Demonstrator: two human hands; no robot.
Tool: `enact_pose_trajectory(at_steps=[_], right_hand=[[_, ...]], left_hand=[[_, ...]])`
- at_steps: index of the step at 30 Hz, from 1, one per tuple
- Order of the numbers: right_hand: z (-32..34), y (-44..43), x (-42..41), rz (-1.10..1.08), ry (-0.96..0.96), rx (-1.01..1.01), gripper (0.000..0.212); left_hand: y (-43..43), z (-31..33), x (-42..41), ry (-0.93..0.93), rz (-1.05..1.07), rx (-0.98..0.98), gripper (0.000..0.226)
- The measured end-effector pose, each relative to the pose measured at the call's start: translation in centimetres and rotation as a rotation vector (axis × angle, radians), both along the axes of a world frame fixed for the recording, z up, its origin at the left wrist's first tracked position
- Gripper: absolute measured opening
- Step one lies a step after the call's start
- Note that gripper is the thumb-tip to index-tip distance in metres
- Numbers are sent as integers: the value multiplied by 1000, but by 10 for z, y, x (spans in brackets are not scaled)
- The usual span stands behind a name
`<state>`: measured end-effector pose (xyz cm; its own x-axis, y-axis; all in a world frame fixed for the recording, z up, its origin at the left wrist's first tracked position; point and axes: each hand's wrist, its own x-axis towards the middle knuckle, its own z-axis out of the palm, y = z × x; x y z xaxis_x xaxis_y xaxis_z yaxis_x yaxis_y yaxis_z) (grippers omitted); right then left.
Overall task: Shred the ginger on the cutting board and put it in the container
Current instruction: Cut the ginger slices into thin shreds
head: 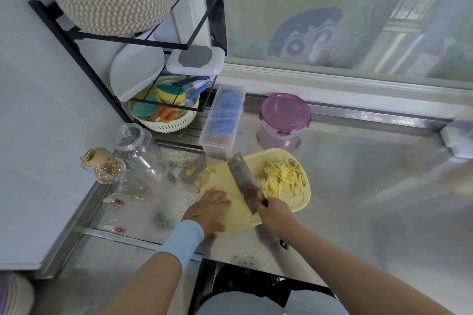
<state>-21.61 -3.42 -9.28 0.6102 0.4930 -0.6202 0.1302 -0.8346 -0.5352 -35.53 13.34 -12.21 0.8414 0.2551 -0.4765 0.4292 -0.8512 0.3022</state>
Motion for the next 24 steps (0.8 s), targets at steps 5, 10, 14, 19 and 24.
enact_pose_trajectory(at_steps=[5, 10, 14, 19, 24], right_hand=[[-14, -6, -21, -90, 27, 18, 31], [-5, -11, 12, -78, -76, -31, 36], [2, -1, 7, -34, -108, -21, 38], [-1, 10, -14, 81, -61, -26, 36], [1, 10, 10, 25, -138, -73, 32]], left_hand=[[-5, -4, -13, -114, 114, -12, 64], [-14, -9, -24, -167, 215, -80, 57], [-16, -6, -23, -178, 168, -40, 50], [-7, 8, -12, -186, 224, -25, 39], [16, 20, -2, -319, 439, 110, 36]])
